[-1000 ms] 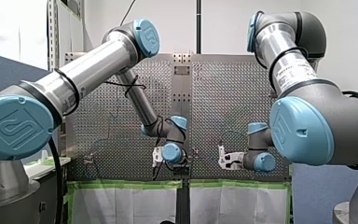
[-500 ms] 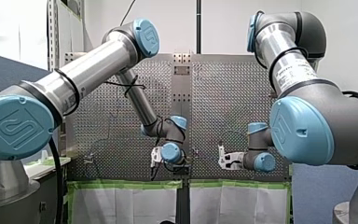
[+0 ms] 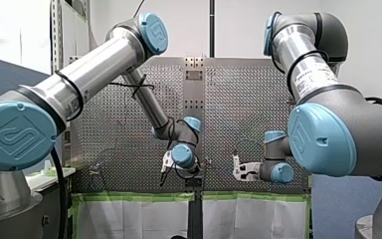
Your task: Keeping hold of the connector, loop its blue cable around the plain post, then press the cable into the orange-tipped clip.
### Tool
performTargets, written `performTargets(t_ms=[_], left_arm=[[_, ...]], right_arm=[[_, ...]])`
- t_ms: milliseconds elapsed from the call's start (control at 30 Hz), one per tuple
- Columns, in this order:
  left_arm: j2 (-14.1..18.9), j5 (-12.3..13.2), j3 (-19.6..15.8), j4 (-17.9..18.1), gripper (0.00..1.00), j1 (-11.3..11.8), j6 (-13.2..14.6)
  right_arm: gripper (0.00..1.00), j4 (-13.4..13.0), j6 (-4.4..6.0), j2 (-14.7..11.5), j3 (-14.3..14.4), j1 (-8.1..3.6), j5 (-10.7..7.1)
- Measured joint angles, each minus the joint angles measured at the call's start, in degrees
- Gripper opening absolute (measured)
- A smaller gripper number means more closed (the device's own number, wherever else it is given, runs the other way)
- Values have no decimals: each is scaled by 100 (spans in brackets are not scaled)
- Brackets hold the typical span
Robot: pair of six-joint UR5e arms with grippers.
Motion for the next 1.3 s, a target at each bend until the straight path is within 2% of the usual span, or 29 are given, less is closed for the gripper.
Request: performTargets(t_ms=[133,400,767,1067,1300], left_arm=[[246,-12,-9,-254,99,-70,71],[553,-166,49,-712,99,-125,-178],[636,-171,586,-1313,99,-200,201],[618,-409,1055,-1784,99,26,468],[600,-363,1421,-2151,99,330,776]], right_arm=[[0,-3,3,0,-1,12,-1],[0,-27,9,0,-1,21,-33],[0,-39,10,0,-1,33,-64],[0,-71,10,0,-1,52,-64],[0,-74,13,1,-1,68,-64]])
